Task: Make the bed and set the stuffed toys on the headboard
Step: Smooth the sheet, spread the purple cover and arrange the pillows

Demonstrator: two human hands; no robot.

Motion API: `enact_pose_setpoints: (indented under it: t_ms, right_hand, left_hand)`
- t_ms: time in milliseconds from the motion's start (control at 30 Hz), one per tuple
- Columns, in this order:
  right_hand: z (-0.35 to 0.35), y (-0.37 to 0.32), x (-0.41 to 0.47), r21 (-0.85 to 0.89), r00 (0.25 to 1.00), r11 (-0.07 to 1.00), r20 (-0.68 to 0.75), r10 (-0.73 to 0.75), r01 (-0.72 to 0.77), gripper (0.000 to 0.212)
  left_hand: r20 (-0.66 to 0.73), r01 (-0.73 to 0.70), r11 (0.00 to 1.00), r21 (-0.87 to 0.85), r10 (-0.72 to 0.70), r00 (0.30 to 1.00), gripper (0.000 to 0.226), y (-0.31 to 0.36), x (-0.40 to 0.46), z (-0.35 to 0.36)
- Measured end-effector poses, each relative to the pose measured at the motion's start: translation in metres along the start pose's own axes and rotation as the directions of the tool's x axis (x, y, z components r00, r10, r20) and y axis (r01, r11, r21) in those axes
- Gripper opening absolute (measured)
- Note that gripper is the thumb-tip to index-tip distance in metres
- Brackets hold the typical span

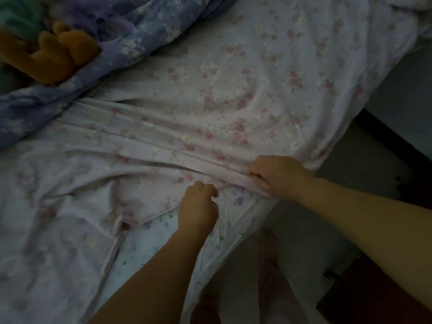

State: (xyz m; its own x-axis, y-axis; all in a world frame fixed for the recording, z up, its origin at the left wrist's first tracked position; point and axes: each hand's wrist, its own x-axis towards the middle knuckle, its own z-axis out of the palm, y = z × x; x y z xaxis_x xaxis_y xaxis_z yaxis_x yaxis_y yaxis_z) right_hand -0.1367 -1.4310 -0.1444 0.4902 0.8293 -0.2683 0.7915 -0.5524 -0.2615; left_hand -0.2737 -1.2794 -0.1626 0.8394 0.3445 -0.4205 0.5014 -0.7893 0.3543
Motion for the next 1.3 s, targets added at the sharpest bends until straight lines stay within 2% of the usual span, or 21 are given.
enact_pose_setpoints:
  t_ms: [67, 100, 200, 300, 400, 500, 600, 733, 900, 1100, 1300]
  right_hand:
    - [0.015, -0.045, 0.012, 0.069, 0.983, 0.983, -0.078, -0.164, 0.169, 0.021]
    - [0.026, -0.063, 0.019, 0.083, 0.974, 0.972, -0.071, -0.216, 0.221, 0.020]
    - [0.054, -0.104, 0.037, 0.069, 0.985, 0.985, 0.065, -0.162, 0.157, 0.030]
    - [0.068, -0.124, 0.046, 0.062, 0.997, 0.997, 0.047, -0.055, 0.052, 0.037]
    - [0.073, -0.133, 0.046, 0.023, 0.998, 0.999, 0.059, 0.038, -0.040, 0.039]
    - [0.067, -0.137, 0.041, -0.070, 0.995, 0.993, 0.043, 0.095, -0.092, 0.041]
    - [0.055, -0.139, 0.034, -0.072, 0.989, 0.989, 0.069, 0.132, -0.126, 0.028]
    - [0.041, -0.154, 0.014, 0.000, 0.970, 0.998, 0.235, 0.059, -0.060, 0.018]
    - [0.042, -0.178, -0.018, 0.033, 0.886, 0.998, 0.461, -0.056, 0.046, 0.011]
    - [0.048, -0.183, -0.061, -0.021, 0.837, 0.997, 0.545, -0.047, 0.070, 0.026]
    - [0.046, -0.178, -0.081, -0.059, 0.812, 0.997, 0.583, -0.012, 0.058, 0.019]
  left_hand:
    - [-0.053, 0.046, 0.987, 0.153, -0.038, 0.998, 0.032, -0.038, -0.005, -0.002]
    - [-0.057, 0.062, 0.974, 0.220, -0.051, 0.997, 0.032, -0.052, -0.006, -0.001]
    - [-0.096, 0.046, 0.919, 0.391, -0.009, 0.995, 0.031, -0.081, -0.003, -0.001]
    - [-0.063, -0.072, 0.900, 0.429, 0.109, 0.992, 0.019, -0.092, 0.001, -0.005]
    - [-0.008, -0.137, 0.920, 0.367, 0.150, 0.989, 0.018, -0.099, 0.004, -0.009]
    - [-0.014, -0.092, 0.985, 0.147, 0.095, 0.995, 0.018, -0.097, -0.006, -0.020]
    - [0.051, -0.081, 0.996, 0.039, 0.079, 0.996, 0.023, -0.095, -0.028, -0.036]
    - [0.129, -0.009, 1.000, 0.013, 0.008, 0.992, 0.020, -0.101, -0.055, -0.049]
    - [0.301, -0.032, 0.994, 0.106, -0.001, 0.954, 0.023, -0.099, -0.103, -0.033]
    - [0.409, -0.037, 0.999, 0.033, 0.021, 0.912, 0.036, -0.078, -0.159, -0.002]
    - [0.429, -0.050, 0.999, -0.007, 0.048, 0.902, 0.040, -0.063, -0.178, 0.013]
